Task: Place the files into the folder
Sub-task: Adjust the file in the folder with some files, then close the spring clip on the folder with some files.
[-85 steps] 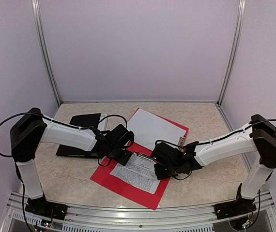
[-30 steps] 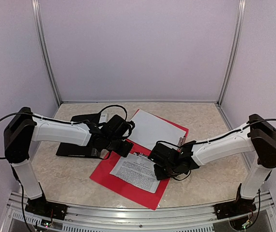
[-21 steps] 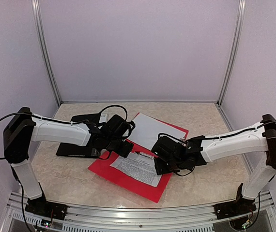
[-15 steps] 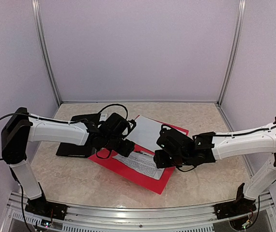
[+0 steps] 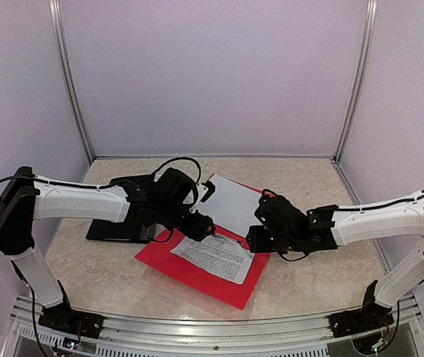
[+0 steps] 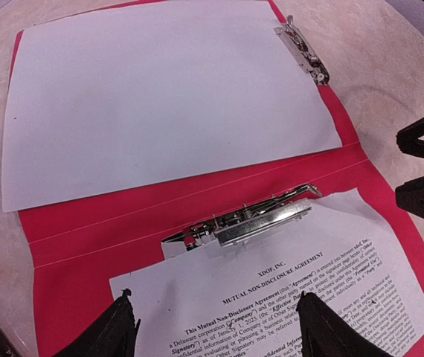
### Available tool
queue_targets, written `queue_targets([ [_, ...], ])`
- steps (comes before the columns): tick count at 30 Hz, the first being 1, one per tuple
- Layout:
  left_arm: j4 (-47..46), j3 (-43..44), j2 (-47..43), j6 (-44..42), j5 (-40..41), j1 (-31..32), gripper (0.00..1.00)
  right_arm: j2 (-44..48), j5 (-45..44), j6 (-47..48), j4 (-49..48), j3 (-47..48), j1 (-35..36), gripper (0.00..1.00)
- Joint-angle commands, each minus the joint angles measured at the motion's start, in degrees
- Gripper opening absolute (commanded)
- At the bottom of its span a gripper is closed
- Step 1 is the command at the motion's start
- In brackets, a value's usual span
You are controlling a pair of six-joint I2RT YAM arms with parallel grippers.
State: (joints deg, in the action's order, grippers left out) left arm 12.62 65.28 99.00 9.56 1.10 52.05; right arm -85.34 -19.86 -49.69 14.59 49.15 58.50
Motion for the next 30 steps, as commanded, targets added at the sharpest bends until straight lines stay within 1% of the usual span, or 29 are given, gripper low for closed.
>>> queue_targets([
  [1, -1.1, -0.1, 0.2, -1.6, -4.5, 0.5, 0.71, -0.2, 1.1, 0.7, -3.2, -2.1, -1.0, 0.53],
  [6, -1.2, 4.4, 4.0, -1.3, -6.4, 0.5, 0.66, -0.7, 2.6, 0.8, -6.1, -3.5, -2.2, 0.52],
  [13, 2.2, 12.3, 11.7, -2.3, -5.5, 0.6, 0.62, -1.4, 3.2, 1.1, -6.7, -4.7, -3.1, 0.5],
  [22, 4.6, 16.5, 17.3, -3.5, -5.5, 1.5, 0.62, 0.3, 3.1, 0.5, -7.3, -7.9, -4.9, 0.49],
  [30, 6.5, 18.4, 21.1, -4.1, -2.7, 1.8, 0.6, 0.0, 4.1, 0.5, -8.6, -9.1, -5.2, 0.49],
])
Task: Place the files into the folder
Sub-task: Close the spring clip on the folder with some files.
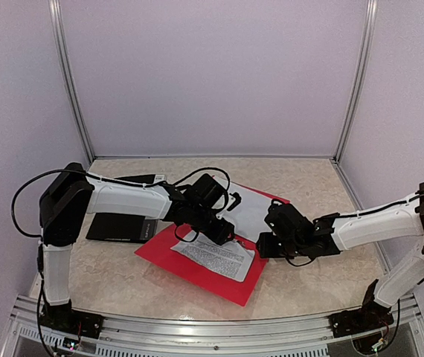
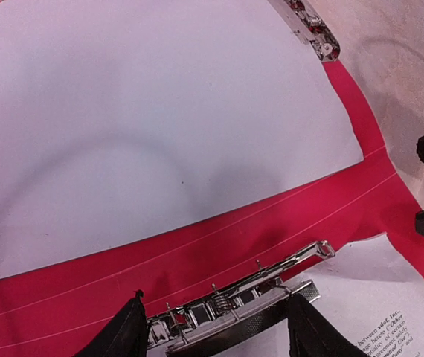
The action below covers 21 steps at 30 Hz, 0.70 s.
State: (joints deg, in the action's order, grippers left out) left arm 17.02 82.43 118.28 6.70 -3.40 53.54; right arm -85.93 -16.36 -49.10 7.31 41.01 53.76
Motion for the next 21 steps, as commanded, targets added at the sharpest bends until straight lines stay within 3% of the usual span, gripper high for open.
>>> queue_targets([
  [1, 2.3, 1.1, 2.1, -1.2, 2.3, 0.3, 0.6, 0.5, 0.7, -0.1, -1.4, -1.0, -0.5, 0.49],
  [21, 1.4, -3.4, 0.9, 0.9, 3.2, 0.0, 0.57, -3.9, 3.0, 3.7, -3.6, 1.6, -0.8, 0.49],
])
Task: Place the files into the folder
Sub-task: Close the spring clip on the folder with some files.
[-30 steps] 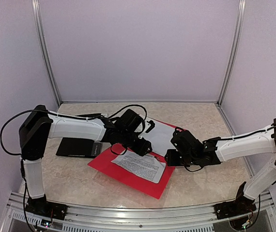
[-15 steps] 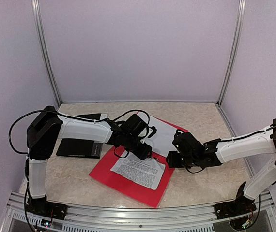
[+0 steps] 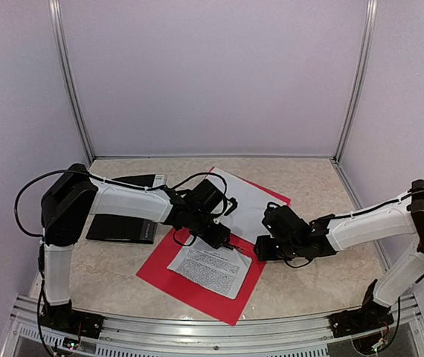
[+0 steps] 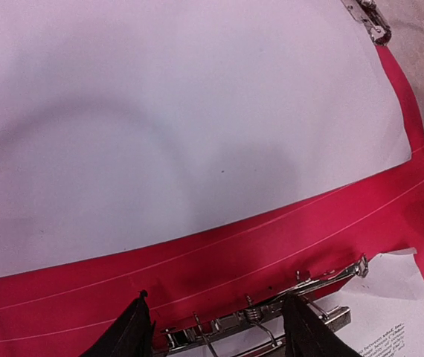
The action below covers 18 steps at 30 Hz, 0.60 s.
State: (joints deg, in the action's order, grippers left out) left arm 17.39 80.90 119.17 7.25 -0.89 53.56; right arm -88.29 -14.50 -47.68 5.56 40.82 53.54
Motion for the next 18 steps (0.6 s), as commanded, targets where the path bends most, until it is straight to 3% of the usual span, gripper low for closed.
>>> queue_targets([
  [1, 1.1, -1.9, 0.0, 0.4, 0.7, 0.0, 0.57, -1.9, 1.5, 2.8, -2.4, 2.2, -0.7, 0.49],
  [18, -0.2, -1.7, -2.3, 0.7, 0.7, -0.2, 0.57, -5.0, 13.4, 13.5, -15.5, 0.2, -1.0, 0.42],
])
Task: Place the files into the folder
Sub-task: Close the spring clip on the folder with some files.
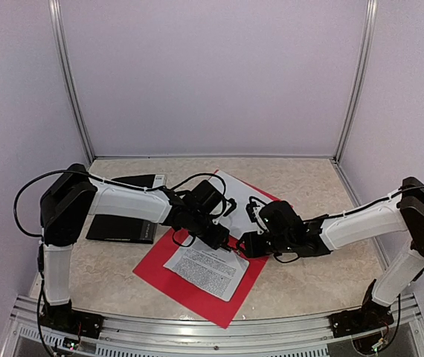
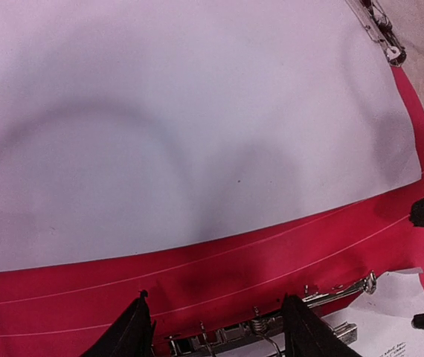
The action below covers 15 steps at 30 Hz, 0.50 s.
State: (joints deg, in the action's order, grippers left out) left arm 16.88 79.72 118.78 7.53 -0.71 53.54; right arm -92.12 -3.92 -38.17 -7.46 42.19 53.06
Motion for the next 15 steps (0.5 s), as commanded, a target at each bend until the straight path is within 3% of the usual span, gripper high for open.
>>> queue_targets([
  [1, 0.2, -0.5, -2.0, 0.4, 0.5, -0.2, 0.57, -1.1, 2.7, 4.7, -2.2, -1.2, -0.4, 0.41],
  [15, 0.3, 0.0, -2.2, 0.3, 0.4, -0.5, 0.57, -2.4, 5.9, 15.1, 1.0, -1.0, -1.2, 0.36],
])
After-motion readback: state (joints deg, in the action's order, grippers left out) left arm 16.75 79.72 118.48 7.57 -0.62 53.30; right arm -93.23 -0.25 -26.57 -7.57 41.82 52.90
